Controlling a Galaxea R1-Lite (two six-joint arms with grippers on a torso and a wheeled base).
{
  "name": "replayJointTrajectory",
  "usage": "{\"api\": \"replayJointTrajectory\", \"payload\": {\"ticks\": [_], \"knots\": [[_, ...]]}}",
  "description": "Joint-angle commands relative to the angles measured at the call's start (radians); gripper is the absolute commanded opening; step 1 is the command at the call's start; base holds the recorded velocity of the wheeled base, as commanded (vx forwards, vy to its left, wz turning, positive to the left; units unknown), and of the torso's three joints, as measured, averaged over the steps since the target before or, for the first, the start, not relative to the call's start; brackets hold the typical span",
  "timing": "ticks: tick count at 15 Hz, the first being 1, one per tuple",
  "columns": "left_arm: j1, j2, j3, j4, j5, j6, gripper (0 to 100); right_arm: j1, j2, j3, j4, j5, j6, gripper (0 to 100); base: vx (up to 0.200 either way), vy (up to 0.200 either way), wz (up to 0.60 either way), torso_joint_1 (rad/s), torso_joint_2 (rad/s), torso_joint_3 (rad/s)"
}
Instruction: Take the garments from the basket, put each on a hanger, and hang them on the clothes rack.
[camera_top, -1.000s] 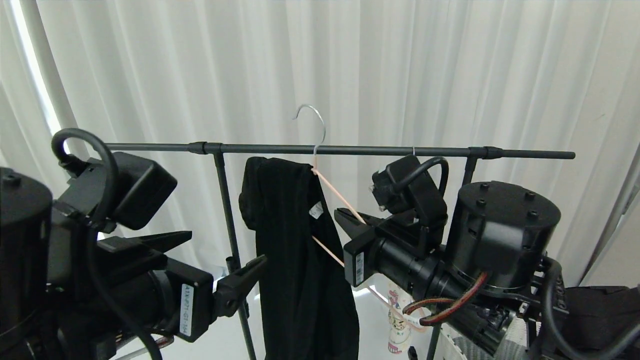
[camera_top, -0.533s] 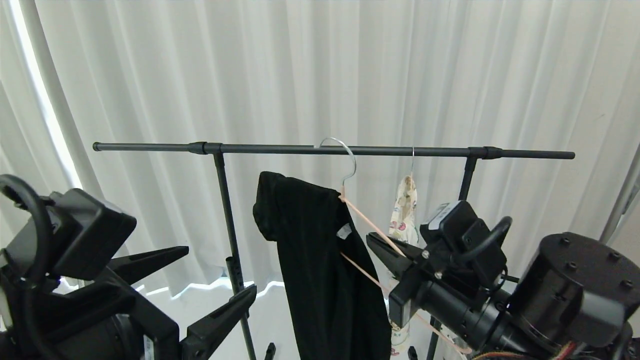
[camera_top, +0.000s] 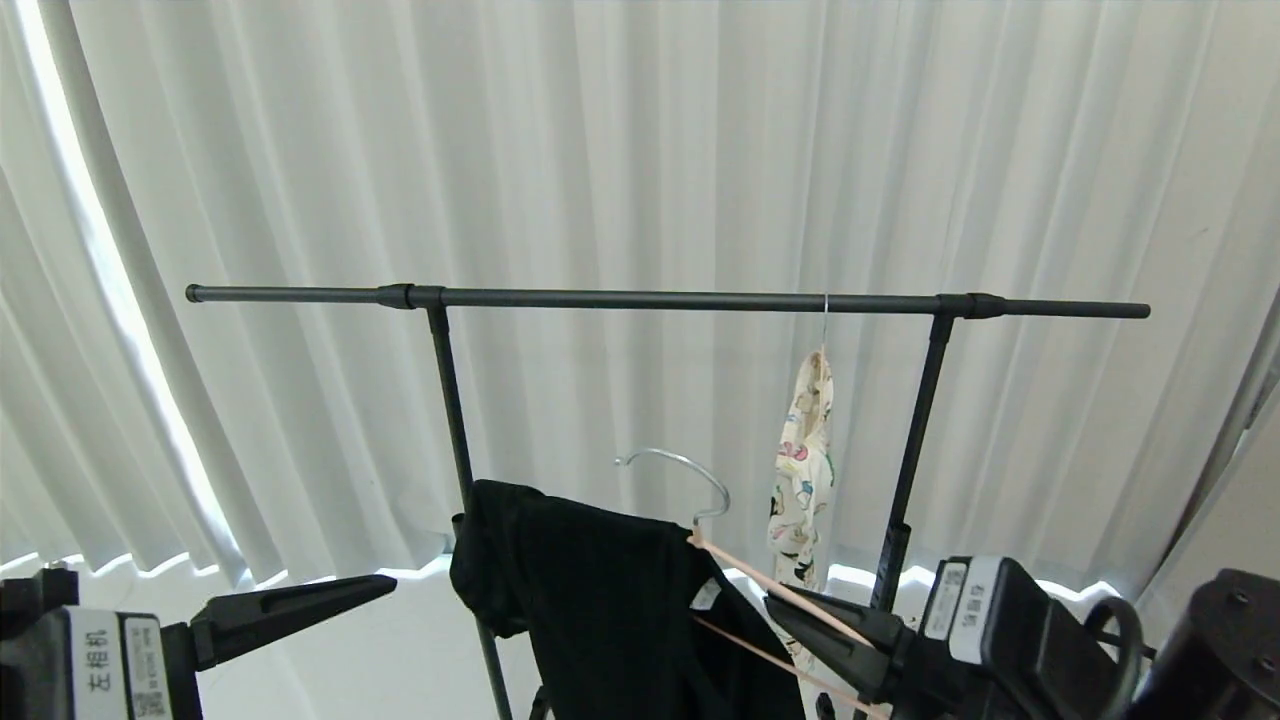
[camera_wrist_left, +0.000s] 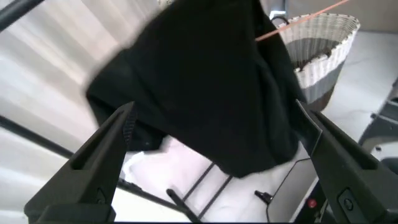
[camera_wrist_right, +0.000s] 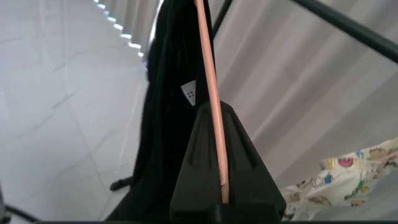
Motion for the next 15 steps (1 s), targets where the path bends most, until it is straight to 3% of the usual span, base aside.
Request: {"api": "replayJointTrajectory", "payload": {"ticks": [1,5,8,15], "knots": [[0.003,-0.032,0.02,0.0,-0.026,0.027,100,0.072,-0.017,0.09,-0.047,0.0,-0.003,0,0.0,0.0,0.0,0.0,0.0,0.0],[0.001,-0.018,0.066,0.0,-0.161,0.122,100,0.176,-0.015,0.131,-0.062,0.0,-0.027,0,0.0,0.0,0.0,0.0,0.0,0.0],[0.0,-0.016,0.126,0.0,-0.237,0.237,100,0.254,-0.006,0.153,-0.062,0.0,-0.026,0,0.0,0.0,0.0,0.0,0.0,0.0],[-0.045,0.093,0.126,0.0,-0.251,0.239,100,0.34,0.015,0.125,-0.062,0.022,-0.069,0,0.0,0.0,0.0,0.0,0.0,0.0]]}}
